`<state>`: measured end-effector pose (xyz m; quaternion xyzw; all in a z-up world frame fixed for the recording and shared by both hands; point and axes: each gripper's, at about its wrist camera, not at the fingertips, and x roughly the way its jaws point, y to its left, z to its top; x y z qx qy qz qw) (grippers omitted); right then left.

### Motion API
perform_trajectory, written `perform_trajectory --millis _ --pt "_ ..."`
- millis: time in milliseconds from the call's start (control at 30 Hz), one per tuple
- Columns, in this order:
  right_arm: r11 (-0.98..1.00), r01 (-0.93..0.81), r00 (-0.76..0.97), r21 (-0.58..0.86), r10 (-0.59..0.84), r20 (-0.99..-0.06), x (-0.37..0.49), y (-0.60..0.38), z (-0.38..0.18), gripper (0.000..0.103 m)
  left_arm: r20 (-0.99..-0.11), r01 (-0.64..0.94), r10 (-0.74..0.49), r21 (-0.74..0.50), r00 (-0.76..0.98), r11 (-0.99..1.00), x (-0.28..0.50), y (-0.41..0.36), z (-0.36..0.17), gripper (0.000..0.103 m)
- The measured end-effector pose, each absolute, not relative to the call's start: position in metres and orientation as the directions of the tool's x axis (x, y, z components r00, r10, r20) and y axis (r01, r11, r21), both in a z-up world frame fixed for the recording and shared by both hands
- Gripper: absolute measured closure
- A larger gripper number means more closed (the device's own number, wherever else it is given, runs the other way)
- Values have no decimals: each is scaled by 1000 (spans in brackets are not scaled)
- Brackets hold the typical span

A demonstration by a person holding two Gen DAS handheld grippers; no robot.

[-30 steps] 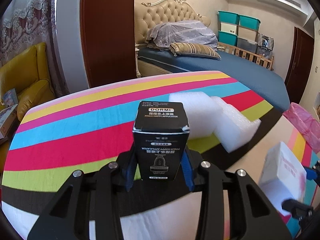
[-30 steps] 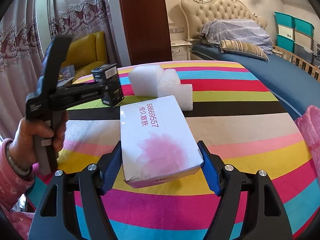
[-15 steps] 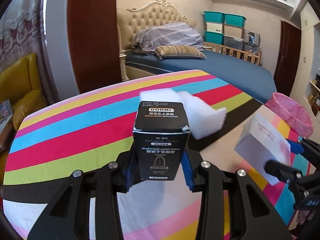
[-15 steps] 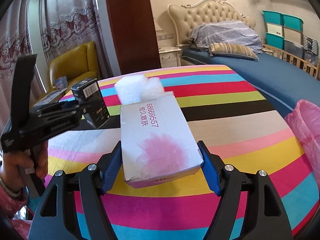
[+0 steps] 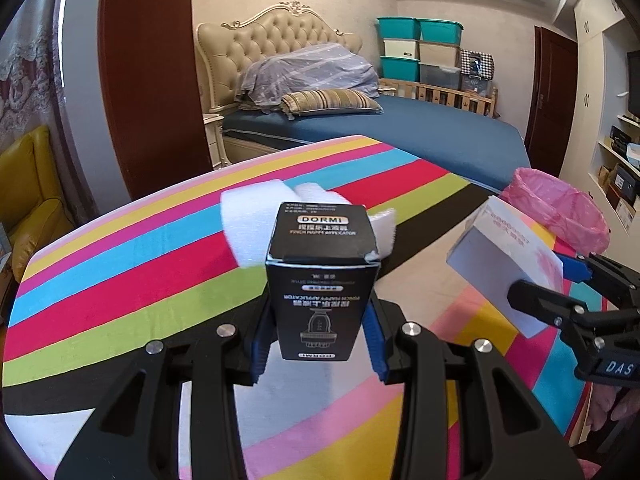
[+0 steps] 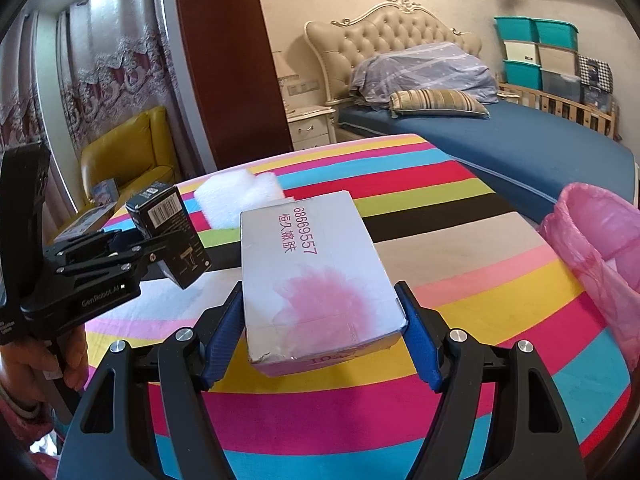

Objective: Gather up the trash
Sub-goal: 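Carry the black box and printed box over the pink bin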

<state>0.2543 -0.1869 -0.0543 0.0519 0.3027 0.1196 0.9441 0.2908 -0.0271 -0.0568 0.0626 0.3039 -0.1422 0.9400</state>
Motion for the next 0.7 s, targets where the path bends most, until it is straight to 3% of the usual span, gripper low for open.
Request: perform_trajectory --millis 700 --pt "982 -19 859 189 112 -499 241 -271 -43 34 -604 479 -358 47 712 876 296 -114 -56 64"
